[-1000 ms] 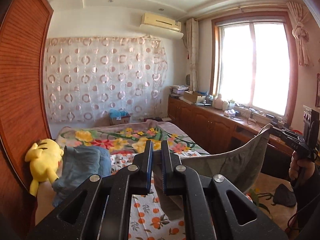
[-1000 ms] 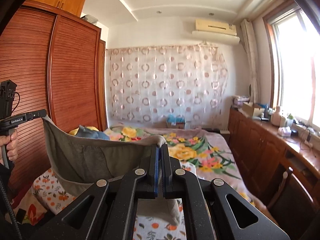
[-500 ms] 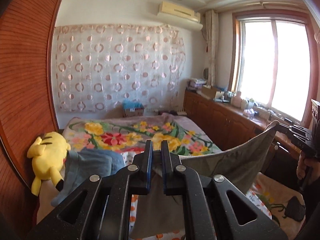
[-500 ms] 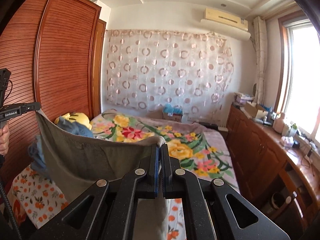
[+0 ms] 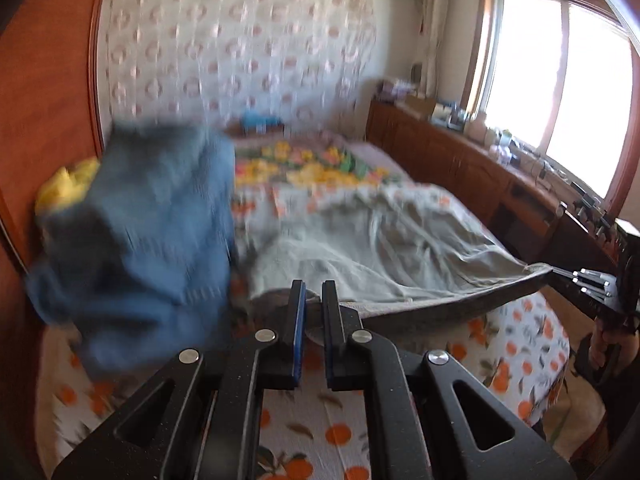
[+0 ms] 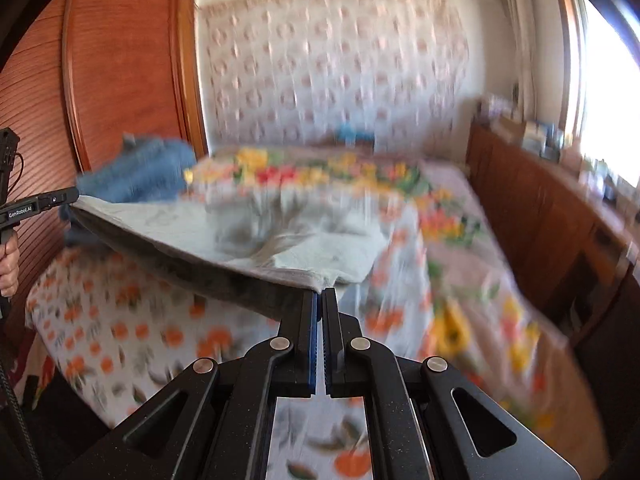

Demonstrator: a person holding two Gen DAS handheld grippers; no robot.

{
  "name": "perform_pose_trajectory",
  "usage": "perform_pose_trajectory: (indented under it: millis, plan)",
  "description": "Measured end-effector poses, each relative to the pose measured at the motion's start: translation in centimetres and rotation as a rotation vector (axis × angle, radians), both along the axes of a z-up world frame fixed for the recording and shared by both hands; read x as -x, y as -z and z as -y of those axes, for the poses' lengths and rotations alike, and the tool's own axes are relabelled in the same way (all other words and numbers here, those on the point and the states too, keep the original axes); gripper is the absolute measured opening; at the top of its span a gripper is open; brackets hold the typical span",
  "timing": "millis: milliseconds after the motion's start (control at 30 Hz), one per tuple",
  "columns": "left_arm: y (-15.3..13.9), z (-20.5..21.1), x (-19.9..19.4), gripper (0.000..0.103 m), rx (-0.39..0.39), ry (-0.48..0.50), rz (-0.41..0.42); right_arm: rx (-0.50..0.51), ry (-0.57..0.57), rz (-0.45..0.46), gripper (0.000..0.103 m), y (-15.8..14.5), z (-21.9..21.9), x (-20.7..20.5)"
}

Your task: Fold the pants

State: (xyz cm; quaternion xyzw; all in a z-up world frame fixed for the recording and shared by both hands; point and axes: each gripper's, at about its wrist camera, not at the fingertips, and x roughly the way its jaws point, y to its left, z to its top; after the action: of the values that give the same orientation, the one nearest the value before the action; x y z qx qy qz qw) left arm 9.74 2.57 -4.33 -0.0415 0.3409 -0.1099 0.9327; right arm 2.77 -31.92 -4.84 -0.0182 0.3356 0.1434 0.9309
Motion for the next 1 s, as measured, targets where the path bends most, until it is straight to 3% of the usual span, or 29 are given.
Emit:
perform_pose_trajectory:
  millis: [67,167,500,767,900,967,1000]
  plan:
    - [1.8,0.2,0.0,0.009,-0.007,-0.012,-0.031,-0.029,0.008,-0.048,0.002,2.4,0.2,0.2]
    - [2.7,0.4,0.3,0.009,-0.003,-0.015,-0.048,-0.055,0.005,-0.08,0.002,3.3,0.5,-0.1]
    - [3.3,0.2,1.5,0.009,-0.036,0.001,-0.057,-0.039,-0.008,-0.09,0.002,2.8,1.2,1.7]
    - [2.2,0.3,3.0,0.011,-0.041,0.022,-0.038,-0.043,0.018,-0.075,0.004,1.9,2.5,2.7]
    - [1.0,0.8,3.5,0.026,-0.06,0.037,-0.01,-0.04,0.026,-0.059,0.005,1.3,2.7,2.7]
    - [0.5,1.0,3.2,0.039,-0.058,0.047,0.004,-0.042,0.024,-0.05,0.007,1.1,2.5,2.4]
    - [0.2,1.1,3.0,0.051,-0.058,0.047,0.012,-0.041,0.023,-0.046,0.008,1.1,2.4,2.2]
